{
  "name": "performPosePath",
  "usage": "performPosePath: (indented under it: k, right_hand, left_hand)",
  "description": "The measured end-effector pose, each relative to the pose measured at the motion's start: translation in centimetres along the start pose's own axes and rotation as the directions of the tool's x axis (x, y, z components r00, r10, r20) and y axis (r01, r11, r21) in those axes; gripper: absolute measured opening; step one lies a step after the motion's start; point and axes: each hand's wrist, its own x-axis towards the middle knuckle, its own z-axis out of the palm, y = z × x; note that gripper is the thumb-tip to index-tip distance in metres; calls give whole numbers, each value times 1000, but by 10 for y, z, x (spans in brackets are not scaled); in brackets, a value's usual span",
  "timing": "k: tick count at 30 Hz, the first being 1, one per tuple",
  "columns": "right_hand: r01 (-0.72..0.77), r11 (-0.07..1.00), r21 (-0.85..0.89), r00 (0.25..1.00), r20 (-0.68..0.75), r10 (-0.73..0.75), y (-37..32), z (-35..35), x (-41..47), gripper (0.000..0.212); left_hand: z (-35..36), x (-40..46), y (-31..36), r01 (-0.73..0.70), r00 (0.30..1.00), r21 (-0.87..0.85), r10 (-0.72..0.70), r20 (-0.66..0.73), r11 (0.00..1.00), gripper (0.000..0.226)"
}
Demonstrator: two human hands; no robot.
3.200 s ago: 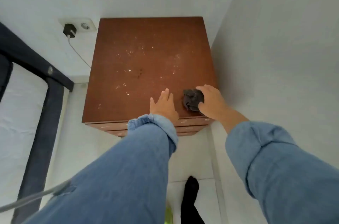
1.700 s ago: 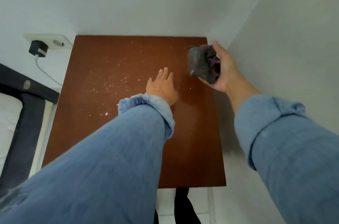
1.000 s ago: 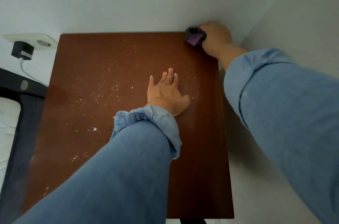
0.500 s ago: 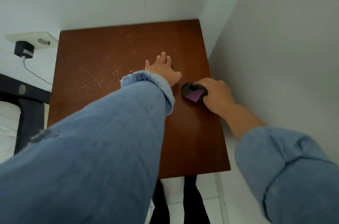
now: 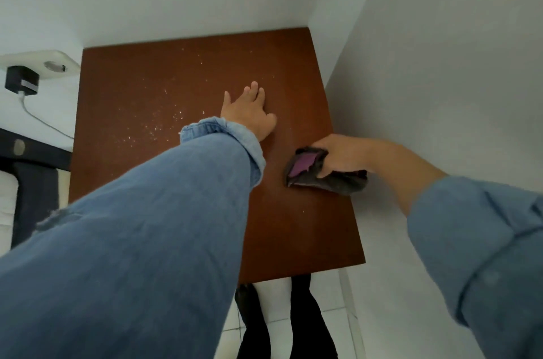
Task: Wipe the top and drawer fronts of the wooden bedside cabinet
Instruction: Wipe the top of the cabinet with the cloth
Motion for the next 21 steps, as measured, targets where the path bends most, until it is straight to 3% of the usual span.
performPosePath:
  k: [3,6,10,13,19,21]
  right_hand:
    - [23,996,81,988,-154,-10,-19,-44,26,39]
    - [159,973,166,929,-358,-91,-41,-79,59,37]
    - [243,966,-89,730,-639,-243,-70,-118,112,11]
    - [242,947,-210,605,-731,-316,-89,-140,153,20]
    - [81,894,-440,636,-668,-386,-95,-141,194,25]
    - [71,879,-471,690,-613,-385,-95,-141,189,25]
  left_hand:
    - [0,0,-6,32,994,-7,-33,-105,999,63]
    - [5,-3,-14,64,991,-30,-67,-117,998,62]
    - [4,1,-23,48,998,-53,-50,-48,997,64]
    - [0,6,-23,58,998,-60,-59,-10,997,66]
    - [0,12,-25,78,997,-42,-77,17,996,68]
    - [0,11,-25,78,997,-46,-77,23,996,67]
